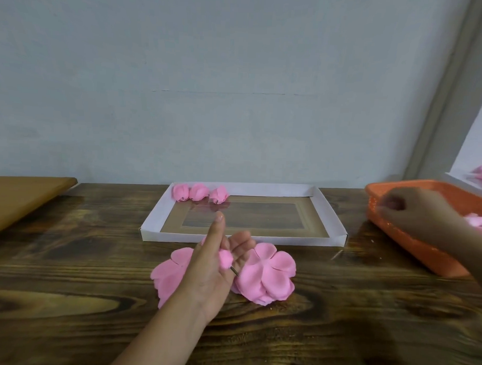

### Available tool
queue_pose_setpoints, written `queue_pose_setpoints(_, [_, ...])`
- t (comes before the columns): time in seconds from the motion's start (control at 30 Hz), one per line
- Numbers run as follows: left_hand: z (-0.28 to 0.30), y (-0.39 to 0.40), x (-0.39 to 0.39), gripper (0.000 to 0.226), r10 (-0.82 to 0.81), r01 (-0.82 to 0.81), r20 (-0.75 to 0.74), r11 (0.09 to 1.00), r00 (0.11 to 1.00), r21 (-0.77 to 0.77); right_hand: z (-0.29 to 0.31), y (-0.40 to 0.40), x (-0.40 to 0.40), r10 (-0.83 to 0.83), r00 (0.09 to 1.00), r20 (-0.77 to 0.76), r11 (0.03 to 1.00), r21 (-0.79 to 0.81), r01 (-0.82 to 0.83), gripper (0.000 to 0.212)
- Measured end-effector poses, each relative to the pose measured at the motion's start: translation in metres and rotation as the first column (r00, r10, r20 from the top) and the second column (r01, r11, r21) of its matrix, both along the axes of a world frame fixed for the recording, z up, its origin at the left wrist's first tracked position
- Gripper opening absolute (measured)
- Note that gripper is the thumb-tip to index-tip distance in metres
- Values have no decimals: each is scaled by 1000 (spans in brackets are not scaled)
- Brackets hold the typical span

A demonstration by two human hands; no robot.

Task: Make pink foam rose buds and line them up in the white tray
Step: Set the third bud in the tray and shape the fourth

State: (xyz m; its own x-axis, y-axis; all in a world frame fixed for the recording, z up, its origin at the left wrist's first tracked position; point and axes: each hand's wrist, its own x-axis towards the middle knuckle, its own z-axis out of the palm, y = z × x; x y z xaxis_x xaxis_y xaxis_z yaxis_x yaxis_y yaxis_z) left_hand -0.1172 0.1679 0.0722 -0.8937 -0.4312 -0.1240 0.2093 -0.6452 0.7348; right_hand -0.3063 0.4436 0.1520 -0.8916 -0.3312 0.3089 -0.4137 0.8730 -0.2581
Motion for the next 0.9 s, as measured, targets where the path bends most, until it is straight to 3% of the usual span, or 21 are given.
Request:
queue_pose_setpoints(0.1, [0, 0, 0, 39, 3, -3, 2, 1000, 1000, 4, -20, -47, 23, 217, 942, 258, 960, 117, -253, 17])
queue_pose_setpoints(0.23, [0, 1, 0, 41, -8, 7, -9, 1000, 1000, -14, -66, -94, 43, 290, 883, 370, 952, -19, -305, 33])
queue_pose_setpoints(0.33, [0, 2, 0, 42, -8, 8, -11, 1000, 1000, -17, -80, -110, 50, 320, 874, 366, 946, -76, -314, 51])
queue_pose_setpoints(0.4, [0, 1, 0, 42, -8, 7, -11, 1000, 1000, -23, -84, -113, 51, 327, 873, 361, 944, -92, -316, 52])
queue_pose_setpoints(0.73, [0, 0, 1, 40, -17, 17, -11, 999, 1000, -35, -87, -113, 58, 289, 944, 161, 956, 9, -294, 30])
queue_pose_setpoints(0.9, [-1, 0, 1, 40, -18, 18, -14, 999, 1000, -39, -91, -111, 62, 276, 944, 179, 959, 9, -282, 21])
